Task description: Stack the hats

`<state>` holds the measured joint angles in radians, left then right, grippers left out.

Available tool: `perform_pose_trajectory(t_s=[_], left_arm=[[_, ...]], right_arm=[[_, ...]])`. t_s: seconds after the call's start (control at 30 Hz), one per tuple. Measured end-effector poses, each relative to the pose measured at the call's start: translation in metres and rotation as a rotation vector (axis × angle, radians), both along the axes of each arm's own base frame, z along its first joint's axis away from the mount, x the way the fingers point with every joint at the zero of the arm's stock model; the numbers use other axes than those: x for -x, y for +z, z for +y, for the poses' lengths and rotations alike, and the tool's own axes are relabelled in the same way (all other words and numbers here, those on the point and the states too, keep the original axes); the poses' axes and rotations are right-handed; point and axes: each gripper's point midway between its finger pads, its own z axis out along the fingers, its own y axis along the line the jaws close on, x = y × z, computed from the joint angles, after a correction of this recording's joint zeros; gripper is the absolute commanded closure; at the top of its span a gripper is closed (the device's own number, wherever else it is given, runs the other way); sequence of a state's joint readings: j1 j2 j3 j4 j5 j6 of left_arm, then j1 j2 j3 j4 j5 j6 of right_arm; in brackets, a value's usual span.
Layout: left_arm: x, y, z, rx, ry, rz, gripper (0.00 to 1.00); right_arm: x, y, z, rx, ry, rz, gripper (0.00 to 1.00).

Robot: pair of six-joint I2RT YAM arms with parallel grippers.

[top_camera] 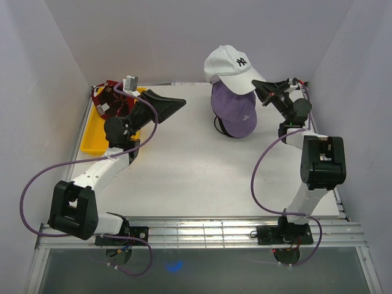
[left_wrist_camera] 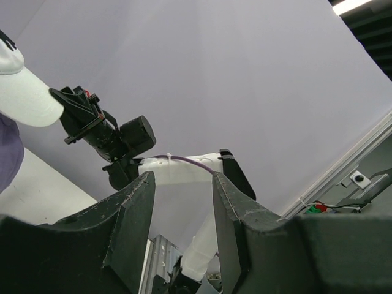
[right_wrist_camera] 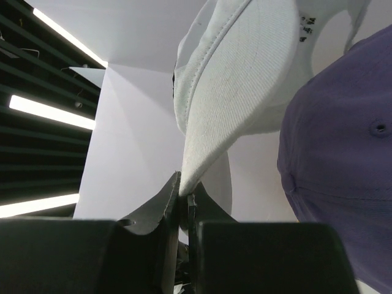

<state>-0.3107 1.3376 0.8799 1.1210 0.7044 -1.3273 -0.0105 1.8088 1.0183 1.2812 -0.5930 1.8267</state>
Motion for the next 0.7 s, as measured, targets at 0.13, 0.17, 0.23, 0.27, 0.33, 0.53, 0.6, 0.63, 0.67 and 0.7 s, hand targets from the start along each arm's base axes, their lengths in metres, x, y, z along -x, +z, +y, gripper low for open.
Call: perform_pose_trajectory(t_s=[0.13, 0.17, 0.23, 0.27, 0.33, 0.53, 0.6, 0.63, 0.67, 0.7], left_arm=[[0.000, 0.000, 0.000, -0.003, -0.003, -0.001, 0.47], [0.001, -0.001, 0.000, -0.004, -0.004, -0.001, 0.47], [0.001, -0.001, 0.000, -0.007, -0.006, -0.002, 0.47], [0.001, -0.001, 0.000, -0.007, -0.007, -0.002, 0.47], [0.001, -0.001, 0.000, -0.008, -0.007, -0.003, 0.48], [0.002, 0.000, 0.002, -0.009, -0.004, -0.005, 0.48], [0.002, 0.000, 0.002, -0.010, -0.005, -0.005, 0.47], [0.002, 0.000, 0.002, -0.011, -0.006, -0.003, 0.48], [0.002, -0.001, 0.001, -0.011, -0.006, -0.002, 0.48], [0.001, -0.001, 0.001, -0.012, -0.006, 0.000, 0.48]], right_arm=[[0.002, 0.000, 0.002, 0.003, 0.008, 0.001, 0.92], [0.003, 0.000, 0.002, 0.003, 0.007, 0.002, 0.92], [0.008, -0.002, 0.002, 0.004, 0.007, 0.006, 0.92], [0.009, -0.002, 0.002, 0.005, 0.007, 0.008, 0.92], [0.011, -0.002, 0.002, 0.006, 0.007, 0.006, 0.92], [0.011, -0.002, 0.002, 0.005, 0.007, 0.006, 0.92], [0.011, -0.001, 0.002, 0.005, 0.007, 0.005, 0.92], [0.011, -0.001, 0.002, 0.005, 0.007, 0.004, 0.92], [0.011, 0.000, 0.002, 0.006, 0.007, 0.001, 0.92], [0.011, 0.002, 0.002, 0.006, 0.007, -0.003, 0.92]])
